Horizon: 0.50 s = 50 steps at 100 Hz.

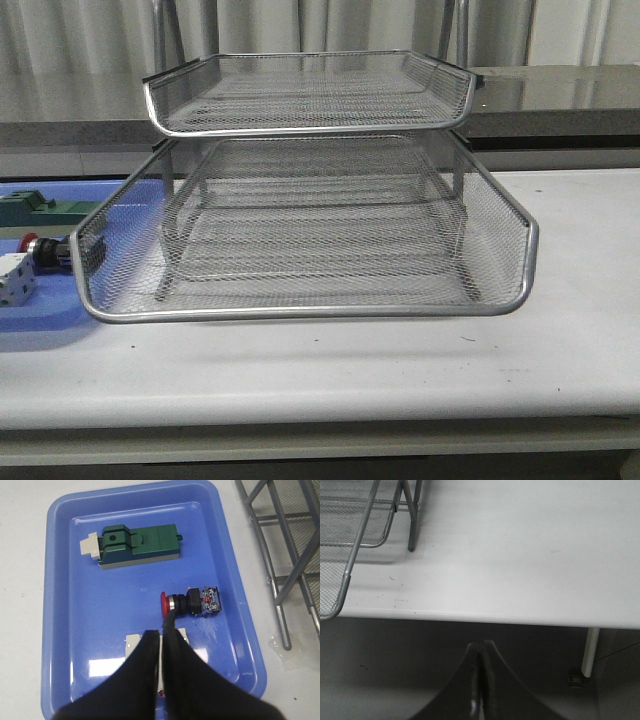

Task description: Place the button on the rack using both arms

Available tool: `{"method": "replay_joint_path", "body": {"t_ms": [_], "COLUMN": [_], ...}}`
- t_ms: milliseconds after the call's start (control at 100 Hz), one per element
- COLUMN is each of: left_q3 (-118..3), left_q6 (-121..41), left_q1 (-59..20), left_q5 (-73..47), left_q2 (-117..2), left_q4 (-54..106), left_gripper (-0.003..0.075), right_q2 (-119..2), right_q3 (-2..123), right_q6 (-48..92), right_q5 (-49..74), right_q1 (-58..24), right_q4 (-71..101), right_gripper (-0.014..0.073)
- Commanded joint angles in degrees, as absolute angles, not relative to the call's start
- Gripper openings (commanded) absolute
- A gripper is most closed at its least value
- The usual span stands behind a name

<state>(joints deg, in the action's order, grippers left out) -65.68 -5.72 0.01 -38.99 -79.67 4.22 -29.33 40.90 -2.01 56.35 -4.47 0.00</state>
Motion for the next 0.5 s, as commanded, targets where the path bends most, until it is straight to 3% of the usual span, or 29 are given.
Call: {"method": "replay_joint_path", "body": {"t_ms": [0, 150, 250, 490], "left_q3": [-67.8, -67.8, -67.8, -67.8], "left_q6": [-7.8, -10.5, -10.9, -10.9], "left_q1": [0.1, 0.1, 0.1, 0.1], "left_q5": [-37.7, -39.1, -39.1, -38.6], "left_q2": [-78.2, -78.2, -78.2, -78.2], "left_q4": [4.3, 4.2, 3.6, 3.6], "left_gripper": [0.0153, 0.0519, 0.0698, 0.0665], "right_q2": [-29.5, -29.5, -29.5, -29.5], "right_q3": [42.9, 42.9, 42.9, 42.9], "right_q6": [-2.0, -2.0, -2.0, -2.0], "right_q5": [53.3, 53.3, 53.3, 53.3], "right_q1": [-4.5, -4.5, -4.5, -4.5], "right_q4": [-0.6, -0.6, -0.6, -0.6], "right_gripper": [-0.0068, -0.0068, -0.0068, -0.0068]}}
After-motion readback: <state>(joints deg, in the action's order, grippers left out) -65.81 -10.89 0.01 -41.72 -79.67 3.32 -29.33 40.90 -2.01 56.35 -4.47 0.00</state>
